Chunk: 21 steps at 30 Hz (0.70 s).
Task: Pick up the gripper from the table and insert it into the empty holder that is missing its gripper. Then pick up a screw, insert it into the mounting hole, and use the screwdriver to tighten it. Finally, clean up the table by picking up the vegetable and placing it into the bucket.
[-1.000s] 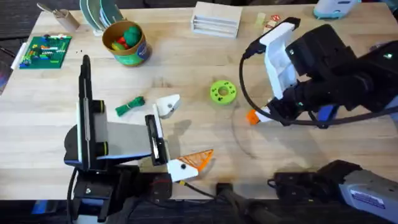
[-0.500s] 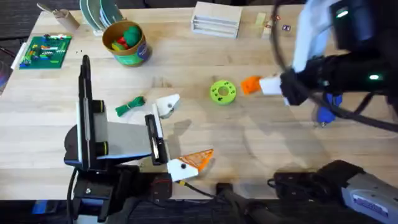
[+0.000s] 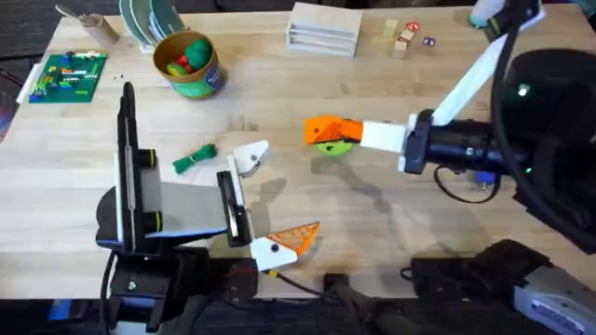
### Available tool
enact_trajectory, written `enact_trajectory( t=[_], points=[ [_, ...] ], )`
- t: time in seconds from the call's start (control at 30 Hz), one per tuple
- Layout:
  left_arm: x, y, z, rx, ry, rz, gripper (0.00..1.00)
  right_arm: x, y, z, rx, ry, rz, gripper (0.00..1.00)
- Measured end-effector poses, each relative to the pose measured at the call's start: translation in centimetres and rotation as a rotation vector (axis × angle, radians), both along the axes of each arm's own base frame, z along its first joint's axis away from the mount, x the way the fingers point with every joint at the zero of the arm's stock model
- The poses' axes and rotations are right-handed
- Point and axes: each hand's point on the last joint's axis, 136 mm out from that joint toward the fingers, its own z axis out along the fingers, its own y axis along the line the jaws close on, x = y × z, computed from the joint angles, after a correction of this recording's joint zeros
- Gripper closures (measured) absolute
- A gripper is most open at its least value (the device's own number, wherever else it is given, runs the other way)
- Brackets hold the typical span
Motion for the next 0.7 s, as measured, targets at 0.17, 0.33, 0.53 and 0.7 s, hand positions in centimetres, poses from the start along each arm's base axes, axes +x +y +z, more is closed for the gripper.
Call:
enact_trajectory(
  t=[0.17, 0.33, 0.53, 0.7],
  points=[
    [0.1, 0.0, 0.0, -0.002, 0.010, 0.006, 0.009, -1.0, 1.2, -0.4, 0.099, 0.127, 0.046, 0.993],
    [0.6, 0.2, 0.0, -0.015, 0.062, 0.039, 0.008, -1.8, 2.8, -0.5, 0.154, 0.224, 0.118, 0.993],
    [0.9, 0.3, -0.1, -0.024, 0.093, 0.058, 0.008, -2.1, 4.9, -0.7, 0.204, 0.285, 0.200, 0.993],
    [1.4, 0.4, -0.1, -0.025, 0.098, 0.085, 0.008, -1.9, 6.4, -0.8, 0.244, 0.311, 0.250, 0.993]
  ],
)
